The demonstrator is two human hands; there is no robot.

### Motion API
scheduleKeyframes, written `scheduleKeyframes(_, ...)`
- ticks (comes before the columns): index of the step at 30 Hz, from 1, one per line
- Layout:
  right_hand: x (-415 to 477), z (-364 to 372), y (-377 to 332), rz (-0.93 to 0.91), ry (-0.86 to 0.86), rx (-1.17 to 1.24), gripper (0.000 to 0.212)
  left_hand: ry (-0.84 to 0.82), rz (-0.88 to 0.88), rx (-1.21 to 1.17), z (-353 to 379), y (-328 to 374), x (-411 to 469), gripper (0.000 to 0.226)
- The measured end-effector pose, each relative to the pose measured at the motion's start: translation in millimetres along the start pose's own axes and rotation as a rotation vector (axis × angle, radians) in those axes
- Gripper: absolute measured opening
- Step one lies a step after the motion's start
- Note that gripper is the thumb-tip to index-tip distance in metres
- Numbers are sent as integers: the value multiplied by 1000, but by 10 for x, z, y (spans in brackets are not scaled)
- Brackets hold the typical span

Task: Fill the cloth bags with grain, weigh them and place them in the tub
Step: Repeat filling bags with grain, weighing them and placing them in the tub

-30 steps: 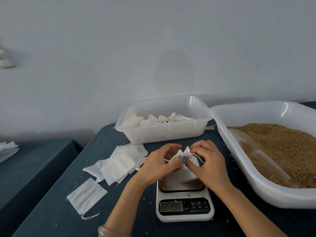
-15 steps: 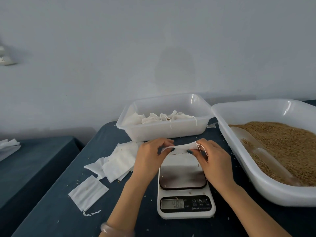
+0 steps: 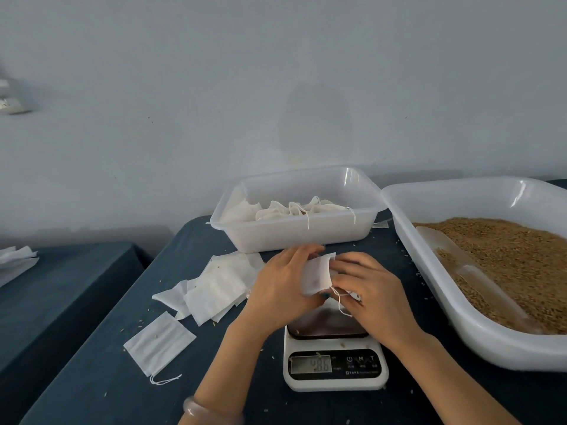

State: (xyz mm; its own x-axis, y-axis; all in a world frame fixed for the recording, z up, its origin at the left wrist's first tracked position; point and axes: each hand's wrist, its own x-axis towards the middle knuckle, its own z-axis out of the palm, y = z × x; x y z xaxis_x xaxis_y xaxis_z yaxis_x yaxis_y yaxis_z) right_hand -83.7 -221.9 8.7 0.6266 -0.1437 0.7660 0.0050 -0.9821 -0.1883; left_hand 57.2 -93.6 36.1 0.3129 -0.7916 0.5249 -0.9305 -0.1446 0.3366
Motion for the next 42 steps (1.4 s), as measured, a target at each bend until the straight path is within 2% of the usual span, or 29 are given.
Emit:
scheduleKeyframes(9, 7, 6, -81, 15, -60, -50, 26, -31, 3, 37, 15, -44, 7, 47)
scheduleKeyframes(12, 9, -5, -85, -5, -26, -44, 17, -38, 35, 43, 22, -40, 8, 44)
scheduleKeyframes(17, 24, -24, -105, -45, 4, -39, 22, -20, 10, 47, 14, -43, 8, 42)
scheduleKeyframes(21, 24, -28, -102, -60, 9, -56, 9, 4, -11, 38, 19, -64, 10, 36)
scheduleKeyframes(25, 30, -24, -104, -74, 18, -74, 13, 38, -3, 1, 20, -88, 23, 27)
scheduleKeyframes(32, 27, -46, -116, 30, 149, 75, 17, 57, -112, -37, 22, -132, 32, 25)
scheduleKeyframes(36, 45, -83, -195, 183, 235, 131, 20, 33, -177, -43, 31, -149, 41, 26)
scheduleKeyframes(39, 105, -115, -362, 293, 149, 90, 16, 23, -213, -35, 32, -170, 41, 35)
scheduleKeyframes(42, 218, -243, -525, 228, 48, -45, 22, 34, -226, -27, 37, -183, 31, 28)
